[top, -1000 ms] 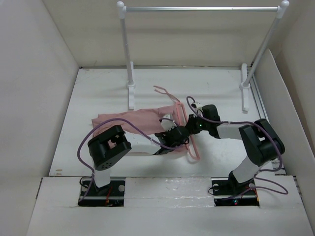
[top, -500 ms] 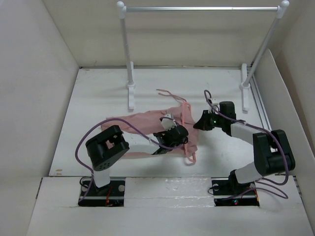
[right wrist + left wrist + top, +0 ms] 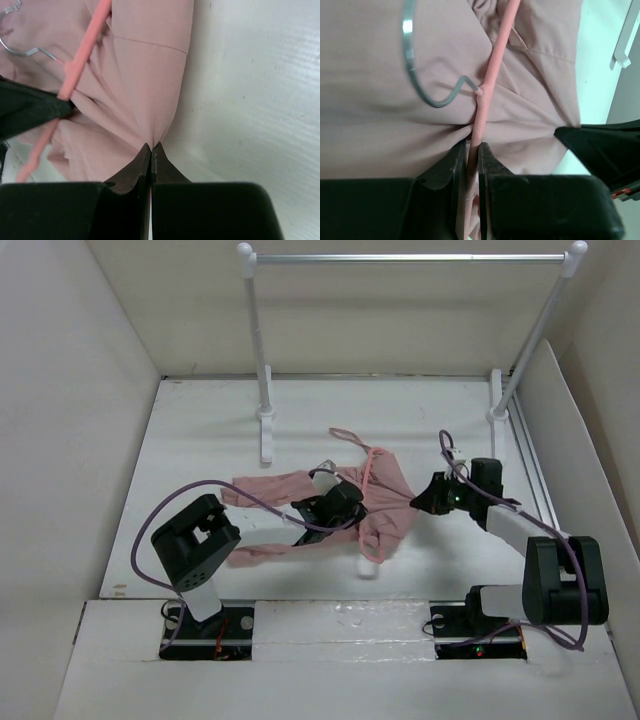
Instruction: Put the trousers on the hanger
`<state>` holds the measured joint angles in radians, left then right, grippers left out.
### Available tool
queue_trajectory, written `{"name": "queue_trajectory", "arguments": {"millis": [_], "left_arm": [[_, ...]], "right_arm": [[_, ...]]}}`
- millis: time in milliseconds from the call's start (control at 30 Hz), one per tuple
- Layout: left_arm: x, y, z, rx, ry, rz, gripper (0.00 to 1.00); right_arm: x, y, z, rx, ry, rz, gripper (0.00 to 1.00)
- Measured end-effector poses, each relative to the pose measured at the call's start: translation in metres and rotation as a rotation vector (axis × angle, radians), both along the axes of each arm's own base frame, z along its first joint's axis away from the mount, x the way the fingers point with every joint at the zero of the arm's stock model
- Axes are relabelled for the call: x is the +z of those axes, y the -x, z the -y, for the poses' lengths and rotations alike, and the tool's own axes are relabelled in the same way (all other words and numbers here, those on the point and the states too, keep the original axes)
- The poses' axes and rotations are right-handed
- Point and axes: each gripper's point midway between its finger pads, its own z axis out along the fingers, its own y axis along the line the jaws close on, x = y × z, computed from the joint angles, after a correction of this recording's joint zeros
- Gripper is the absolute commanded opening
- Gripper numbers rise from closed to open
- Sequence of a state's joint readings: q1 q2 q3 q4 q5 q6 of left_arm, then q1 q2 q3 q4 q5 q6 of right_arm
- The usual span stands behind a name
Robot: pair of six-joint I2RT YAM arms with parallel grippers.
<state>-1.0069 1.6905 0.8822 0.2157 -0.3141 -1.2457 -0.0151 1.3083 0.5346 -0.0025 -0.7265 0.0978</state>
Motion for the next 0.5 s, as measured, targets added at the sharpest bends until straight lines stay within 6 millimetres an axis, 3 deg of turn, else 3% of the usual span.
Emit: {"name": "queue_trajectory", "arguments": {"millis": [233, 500], "left_arm": [[-0.003, 0.004, -0.004, -0.006, -0.011, -0.039, 0.0], [0.002, 0.009, 0.001, -0.009, 0.054, -0.056, 0.0]], "right_arm": [[-0.029, 0.022, 0.005, 0.019, 0.004, -0.047, 0.0], [-0.016, 0.027, 0.039, -0.068, -0.077, -0.06, 0.0]]}}
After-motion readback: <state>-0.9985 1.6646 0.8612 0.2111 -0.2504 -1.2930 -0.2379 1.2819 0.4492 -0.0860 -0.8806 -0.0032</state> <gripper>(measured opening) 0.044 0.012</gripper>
